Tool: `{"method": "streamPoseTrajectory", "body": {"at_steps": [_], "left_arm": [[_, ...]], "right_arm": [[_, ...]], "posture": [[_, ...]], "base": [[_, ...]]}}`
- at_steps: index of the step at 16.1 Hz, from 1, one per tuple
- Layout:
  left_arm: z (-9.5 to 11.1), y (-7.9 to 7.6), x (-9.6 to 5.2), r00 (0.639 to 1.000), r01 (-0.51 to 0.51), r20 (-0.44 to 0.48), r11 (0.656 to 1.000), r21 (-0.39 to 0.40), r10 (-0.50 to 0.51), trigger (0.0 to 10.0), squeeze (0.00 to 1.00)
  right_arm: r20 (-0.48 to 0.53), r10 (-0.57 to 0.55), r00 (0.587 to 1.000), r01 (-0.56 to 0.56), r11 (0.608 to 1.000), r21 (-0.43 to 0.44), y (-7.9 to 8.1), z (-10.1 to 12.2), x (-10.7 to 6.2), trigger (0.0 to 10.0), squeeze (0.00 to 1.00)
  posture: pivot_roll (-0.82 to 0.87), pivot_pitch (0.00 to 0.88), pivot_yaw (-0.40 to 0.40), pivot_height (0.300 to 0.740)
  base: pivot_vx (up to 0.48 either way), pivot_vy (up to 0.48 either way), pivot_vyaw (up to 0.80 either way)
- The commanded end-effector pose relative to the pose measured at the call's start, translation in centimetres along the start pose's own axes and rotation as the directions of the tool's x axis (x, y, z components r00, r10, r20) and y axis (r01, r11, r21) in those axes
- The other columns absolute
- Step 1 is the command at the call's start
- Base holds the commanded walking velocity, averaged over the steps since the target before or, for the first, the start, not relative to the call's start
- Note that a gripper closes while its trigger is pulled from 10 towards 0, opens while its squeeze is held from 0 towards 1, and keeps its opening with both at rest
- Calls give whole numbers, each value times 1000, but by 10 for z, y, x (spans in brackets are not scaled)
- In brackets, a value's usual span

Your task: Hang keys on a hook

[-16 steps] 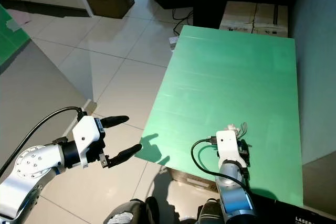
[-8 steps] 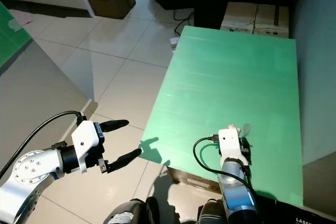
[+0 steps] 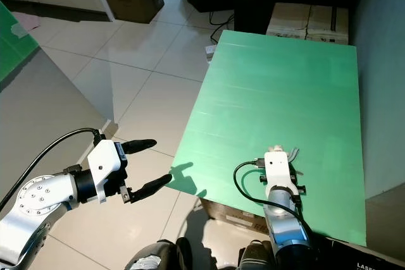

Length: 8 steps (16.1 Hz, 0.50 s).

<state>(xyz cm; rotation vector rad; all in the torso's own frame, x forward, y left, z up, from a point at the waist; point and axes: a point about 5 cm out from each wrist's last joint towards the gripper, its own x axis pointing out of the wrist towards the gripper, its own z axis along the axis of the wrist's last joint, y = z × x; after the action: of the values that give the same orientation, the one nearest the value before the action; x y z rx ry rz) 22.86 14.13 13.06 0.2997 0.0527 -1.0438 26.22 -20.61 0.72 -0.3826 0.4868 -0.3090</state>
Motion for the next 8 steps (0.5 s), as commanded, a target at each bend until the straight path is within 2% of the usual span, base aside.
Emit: {"method": "streamPoseTrajectory", "body": {"at_steps": [1, 8], "left_arm": [[-1, -2, -4, 1000, 8, -18, 1000, 3, -8, 10000, 0], [-2, 0, -6, 1000, 8, -21, 1000, 7, -8, 10000, 0]], "right_arm": [[-37, 17, 999, -16, 1000, 20, 5, -11, -4, 0, 0], [-30, 13, 999, -13, 1000, 28, 7, -13, -7, 0, 0]], "posture": [[39, 165, 186, 740], [42, 170, 187, 740]], "base": [[0, 0, 0], [0, 0, 0]]}}
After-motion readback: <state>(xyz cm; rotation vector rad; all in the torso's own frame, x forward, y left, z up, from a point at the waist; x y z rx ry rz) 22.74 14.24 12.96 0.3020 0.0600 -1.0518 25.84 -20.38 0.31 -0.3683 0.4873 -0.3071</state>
